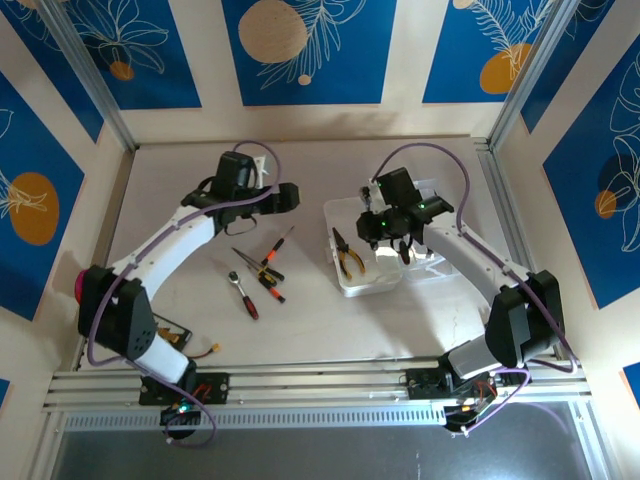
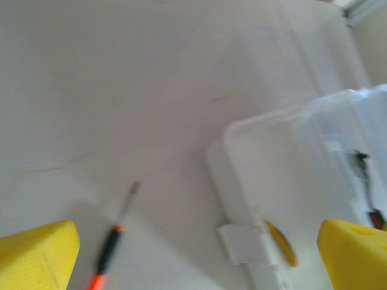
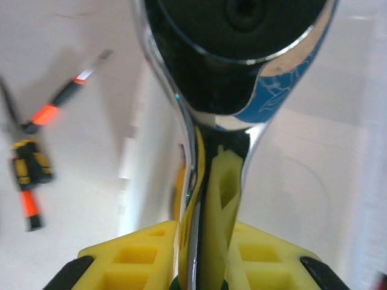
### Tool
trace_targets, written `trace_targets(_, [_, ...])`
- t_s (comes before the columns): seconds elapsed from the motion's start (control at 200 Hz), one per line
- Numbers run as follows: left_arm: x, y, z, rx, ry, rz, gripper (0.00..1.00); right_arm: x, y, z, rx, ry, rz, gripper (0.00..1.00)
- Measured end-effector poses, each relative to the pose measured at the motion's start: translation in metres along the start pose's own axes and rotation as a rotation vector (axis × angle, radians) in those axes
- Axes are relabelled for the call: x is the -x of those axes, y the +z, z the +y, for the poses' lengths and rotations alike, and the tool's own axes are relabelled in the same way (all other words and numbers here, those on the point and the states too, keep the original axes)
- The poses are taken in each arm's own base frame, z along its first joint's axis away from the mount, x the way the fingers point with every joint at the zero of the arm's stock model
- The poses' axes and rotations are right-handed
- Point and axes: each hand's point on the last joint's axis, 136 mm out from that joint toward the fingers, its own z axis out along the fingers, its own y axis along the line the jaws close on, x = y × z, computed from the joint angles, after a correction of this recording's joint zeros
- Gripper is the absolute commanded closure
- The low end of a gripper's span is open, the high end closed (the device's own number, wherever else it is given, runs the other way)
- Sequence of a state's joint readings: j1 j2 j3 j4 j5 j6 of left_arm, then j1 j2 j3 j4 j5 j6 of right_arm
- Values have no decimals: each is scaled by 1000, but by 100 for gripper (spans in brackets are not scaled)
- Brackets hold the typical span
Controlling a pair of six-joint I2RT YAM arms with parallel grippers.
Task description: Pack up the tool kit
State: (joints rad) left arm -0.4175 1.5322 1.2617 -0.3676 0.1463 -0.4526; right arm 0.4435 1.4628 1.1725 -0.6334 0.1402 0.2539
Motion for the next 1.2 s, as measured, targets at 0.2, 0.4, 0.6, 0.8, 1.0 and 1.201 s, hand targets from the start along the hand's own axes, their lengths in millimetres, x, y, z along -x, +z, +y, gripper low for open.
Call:
trace_targets(0.2, [-31, -10, 37, 117, 7, 62, 0, -20, 5, -32, -171, 6, 81, 100])
trace_targets(0.4, [-64, -5, 55, 163, -8, 152, 0, -33, 20, -53, -279, 4, 154, 94])
trace_targets(0.6, [-66, -6, 55, 166, -9, 158, 0, -39, 30, -65, -339, 9, 186, 82])
trace_targets(0.8, [-67, -6, 56, 167, -9, 161, 0, -38, 31, -67, -353, 12, 182, 72])
trace_targets(1.0, [-78, -7, 62, 185, -18, 197, 0, -36, 30, -66, -356, 8, 173, 54])
trace_targets(1.201, [-101, -8, 79, 226, -50, 267, 0, -34, 28, -60, -353, -7, 162, 38])
